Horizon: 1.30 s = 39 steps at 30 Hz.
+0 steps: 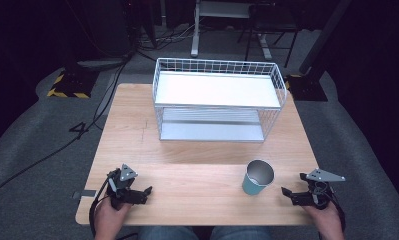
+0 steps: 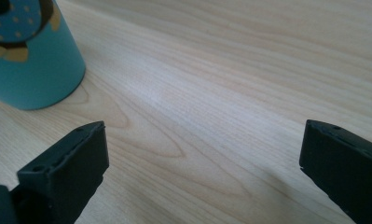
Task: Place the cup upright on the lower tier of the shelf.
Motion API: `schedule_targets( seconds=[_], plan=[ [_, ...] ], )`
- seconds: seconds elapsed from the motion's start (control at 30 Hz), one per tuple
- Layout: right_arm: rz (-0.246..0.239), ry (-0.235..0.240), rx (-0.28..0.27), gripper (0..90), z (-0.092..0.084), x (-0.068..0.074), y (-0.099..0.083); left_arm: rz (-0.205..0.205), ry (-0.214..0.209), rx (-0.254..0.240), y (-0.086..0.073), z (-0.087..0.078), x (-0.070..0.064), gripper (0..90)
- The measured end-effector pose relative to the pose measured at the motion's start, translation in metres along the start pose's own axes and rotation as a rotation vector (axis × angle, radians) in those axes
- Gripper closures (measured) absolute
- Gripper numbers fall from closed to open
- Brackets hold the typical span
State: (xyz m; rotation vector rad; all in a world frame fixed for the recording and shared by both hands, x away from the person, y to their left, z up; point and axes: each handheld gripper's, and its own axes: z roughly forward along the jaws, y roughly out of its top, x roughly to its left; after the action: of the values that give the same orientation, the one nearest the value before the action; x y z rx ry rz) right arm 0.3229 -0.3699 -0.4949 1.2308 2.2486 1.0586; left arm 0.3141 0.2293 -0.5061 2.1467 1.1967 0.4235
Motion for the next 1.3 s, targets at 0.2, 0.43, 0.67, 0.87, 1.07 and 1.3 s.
schedule_targets(
  seconds=[0.2,0.43,0.67,0.87,1.07,1.3],
  plan=[
    [-0.006,-0.031,-0.051,1.7,-0.017,0.006,0.005,0.001,0.003,0.002,0.001,0.001,0.001,0.1],
    [-0.015,0.003,-0.143,0.8,-0.03,0.024,0.02,0.002,0.003,0.002,0.001,0.001,0.001,0.1],
    [-0.036,0.021,-0.14,0.8,-0.036,0.038,0.029,0.002,0.003,0.002,0.001,0.001,0.001,0.1],
    [-0.051,0.034,-0.125,0.9,-0.039,0.049,0.031,0.002,0.003,0.002,0.001,0.001,0.001,0.1],
    [-0.05,0.087,-0.143,1.2,-0.038,0.061,0.036,0.001,0.003,0.002,0.001,0.001,0.001,0.1],
    [-0.023,0.169,-0.173,1.5,-0.024,0.08,0.039,0.002,0.003,0.002,0.001,0.001,0.001,0.1]
  ],
)
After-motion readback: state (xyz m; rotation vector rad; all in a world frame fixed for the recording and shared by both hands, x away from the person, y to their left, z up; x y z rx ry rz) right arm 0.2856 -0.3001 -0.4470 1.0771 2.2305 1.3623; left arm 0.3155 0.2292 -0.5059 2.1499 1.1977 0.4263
